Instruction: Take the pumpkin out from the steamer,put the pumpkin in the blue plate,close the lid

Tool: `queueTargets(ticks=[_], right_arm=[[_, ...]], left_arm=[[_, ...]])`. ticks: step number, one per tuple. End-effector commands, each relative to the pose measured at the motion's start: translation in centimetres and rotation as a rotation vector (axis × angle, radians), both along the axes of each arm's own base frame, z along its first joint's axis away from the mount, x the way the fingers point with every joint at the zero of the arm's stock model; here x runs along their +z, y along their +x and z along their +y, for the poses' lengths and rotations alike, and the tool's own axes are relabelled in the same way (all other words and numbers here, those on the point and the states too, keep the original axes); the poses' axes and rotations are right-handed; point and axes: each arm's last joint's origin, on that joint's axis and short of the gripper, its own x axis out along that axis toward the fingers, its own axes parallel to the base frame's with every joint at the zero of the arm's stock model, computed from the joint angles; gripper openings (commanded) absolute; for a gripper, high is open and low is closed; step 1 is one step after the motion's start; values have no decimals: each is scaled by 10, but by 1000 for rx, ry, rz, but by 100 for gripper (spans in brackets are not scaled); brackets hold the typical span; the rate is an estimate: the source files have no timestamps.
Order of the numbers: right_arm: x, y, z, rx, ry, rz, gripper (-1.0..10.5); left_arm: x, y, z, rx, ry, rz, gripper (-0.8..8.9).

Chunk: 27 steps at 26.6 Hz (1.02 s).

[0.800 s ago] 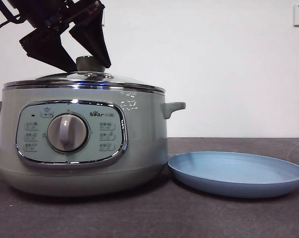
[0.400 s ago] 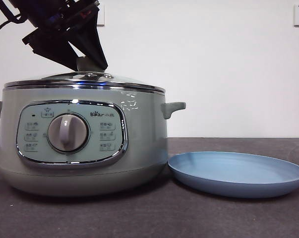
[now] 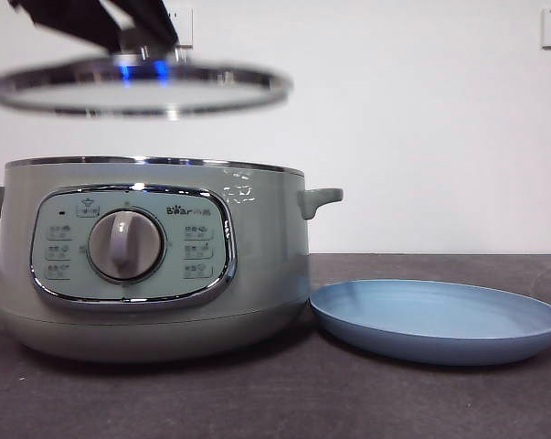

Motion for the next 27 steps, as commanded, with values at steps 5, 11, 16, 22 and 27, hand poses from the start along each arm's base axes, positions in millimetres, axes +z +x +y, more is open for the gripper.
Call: queueTargets(ticks=[5,11,16,22,27], right_arm=[[-4,10,18,98,0,5,469],[-11,29,51,237,-10,44,474],[-5,50,88,373,-70,82,545],[9,76,140,497,-181,159,545],[10,96,205,563,-405,249,545]], left_arm=[[42,-40,25,121,-35,-207,-9],[60,-77,48,250,-35,-305,-8],[69,-104,65,358,-41,-377,-8],[74,-132,82,451,-53,-438,-9],[72,-146,91,504,-32,-439,-9]])
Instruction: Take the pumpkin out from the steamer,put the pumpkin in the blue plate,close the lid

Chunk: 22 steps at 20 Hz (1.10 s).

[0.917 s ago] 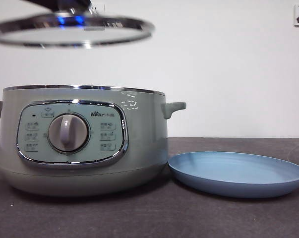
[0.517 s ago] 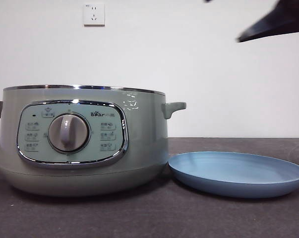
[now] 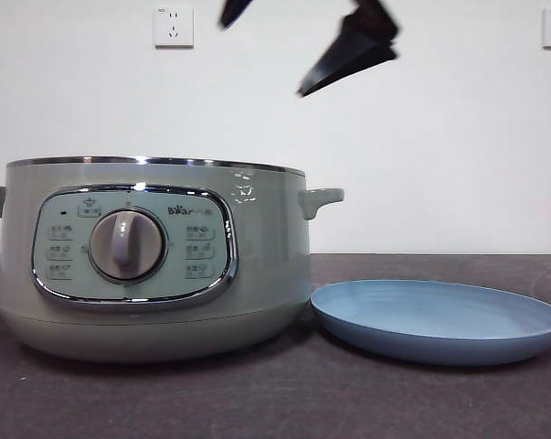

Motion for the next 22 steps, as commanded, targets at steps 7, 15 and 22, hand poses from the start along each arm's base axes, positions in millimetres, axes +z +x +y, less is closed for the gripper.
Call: queueTargets(ticks=[7,15,22], right_arm=[[-44,21,95,94,-316,-113,545],[-106,41,125,152,-322,-54,538],[-115,45,128,149,-326,-56,-3]], left_arm=[[8,-5,3,17,-9,-41,-9],[7,-5,3,17,-4,-32,-8],[4,-5,3,18,10,-5,-9]])
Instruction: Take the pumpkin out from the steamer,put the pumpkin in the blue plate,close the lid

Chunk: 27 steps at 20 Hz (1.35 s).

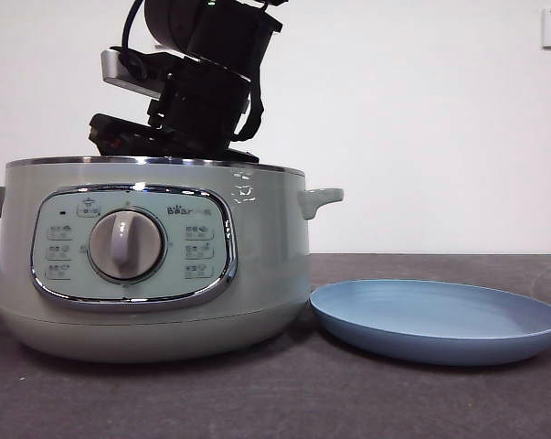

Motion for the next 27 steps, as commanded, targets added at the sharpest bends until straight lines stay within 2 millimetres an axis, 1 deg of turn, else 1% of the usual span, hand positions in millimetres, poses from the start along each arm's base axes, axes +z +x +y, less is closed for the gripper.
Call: queueTargets(ticks=[1,3,5,7,9,10,11,12,14,15,17,19,21,23,27], right_arm=[[4,0,-1,0,1,-10,-3],[26,-5,-12,-9,13,-23,-2],[58,-14,-32,-22,23,-31,-2],[93,-25,-66,-67,8,-16,-2],[122,-34,-109,-151,-18,23,-3],[131,-36,-132,-227,-31,59,-3],[137,-35,-151,-310,-42,96,-3],[137,-35,-169,-390,-49,130,-3],[131,-36,-193,-494,-73,131,-3],[123,-37,-204,-547,-91,112,-3],[101,-42,-222,-639,-102,89,-3],[79,-50,-233,-675,-78,55,-3],[60,-58,-237,-682,-24,4,-3],[44,-59,-234,-671,17,-28,-3],[16,-47,-227,-670,51,-56,-3]], left_arm=[[10,-6,3,5,-23,-66,-8],[9,0,0,5,-15,-49,-9],[8,6,-3,4,-8,-36,-9],[10,11,-6,3,-11,-47,-9],[11,15,-8,2,-13,-55,-9],[11,15,-8,2,-13,-55,-9],[11,15,-8,2,-14,-56,-9],[11,15,-8,2,-16,-60,-9],[13,16,-8,3,-24,-76,-9],[14,16,-8,2,-28,-83,-8],[14,16,-8,1,-30,-87,-8],[14,16,-8,1,-31,-89,-9],[14,16,-8,1,-31,-89,-9],[14,16,-8,1,-31,-89,-8],[14,16,-8,1,-31,-89,-9]])
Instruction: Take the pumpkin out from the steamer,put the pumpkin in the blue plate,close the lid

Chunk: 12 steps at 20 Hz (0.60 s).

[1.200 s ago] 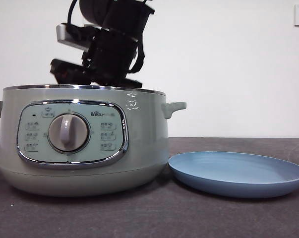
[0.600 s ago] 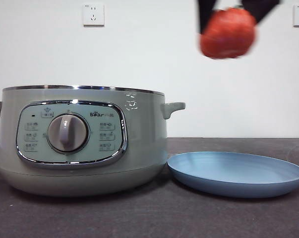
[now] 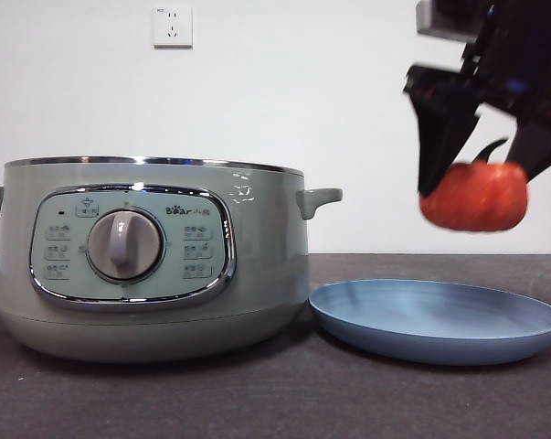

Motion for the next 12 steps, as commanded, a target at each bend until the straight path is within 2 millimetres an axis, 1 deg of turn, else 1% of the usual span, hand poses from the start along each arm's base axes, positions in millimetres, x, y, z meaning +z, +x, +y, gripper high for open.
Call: queueTargets(ticks=[1,3,5,9,10,11,12], right_arm=[[-17,9,7,-2,-1,26,-2],[-31,17,11,8,-3,61,2],[-46,24,17,54,36,126,3],[-76,33,24,60,3,210,12],[-81,34,24,57,-6,225,57],[-84,34,24,56,-11,236,175],[-85,35,24,56,-12,238,271]], left_arm=[[11,-5,3,3,-24,-76,-9],[11,-5,3,3,-24,-76,-8],[12,-5,3,3,-25,-77,-9],[12,-5,3,3,-25,-77,-8],[12,-5,3,3,-25,-77,-9],[12,-5,3,3,-25,-77,-8],[12,-5,3,3,-25,-77,-9]])
